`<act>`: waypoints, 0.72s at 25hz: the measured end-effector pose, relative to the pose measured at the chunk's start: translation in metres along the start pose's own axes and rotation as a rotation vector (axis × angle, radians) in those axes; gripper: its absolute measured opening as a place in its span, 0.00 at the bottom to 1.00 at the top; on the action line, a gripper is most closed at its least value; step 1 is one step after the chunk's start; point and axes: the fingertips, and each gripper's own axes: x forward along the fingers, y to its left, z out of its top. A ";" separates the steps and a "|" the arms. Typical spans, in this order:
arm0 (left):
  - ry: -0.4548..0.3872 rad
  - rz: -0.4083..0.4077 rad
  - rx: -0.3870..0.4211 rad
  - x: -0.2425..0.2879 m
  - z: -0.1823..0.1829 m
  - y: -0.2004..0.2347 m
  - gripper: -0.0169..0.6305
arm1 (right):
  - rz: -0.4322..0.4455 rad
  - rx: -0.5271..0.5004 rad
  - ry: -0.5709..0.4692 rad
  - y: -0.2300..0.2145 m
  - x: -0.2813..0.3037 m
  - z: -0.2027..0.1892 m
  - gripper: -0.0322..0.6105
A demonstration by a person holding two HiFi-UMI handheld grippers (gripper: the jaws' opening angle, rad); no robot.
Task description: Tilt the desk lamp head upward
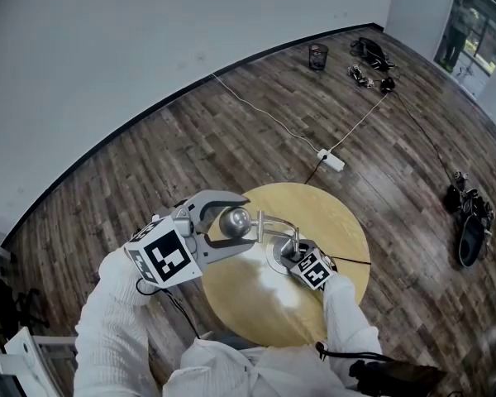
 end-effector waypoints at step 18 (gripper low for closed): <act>-0.549 0.606 -0.435 -0.162 0.021 0.022 0.55 | -0.153 0.352 -0.356 -0.012 -0.107 0.004 0.38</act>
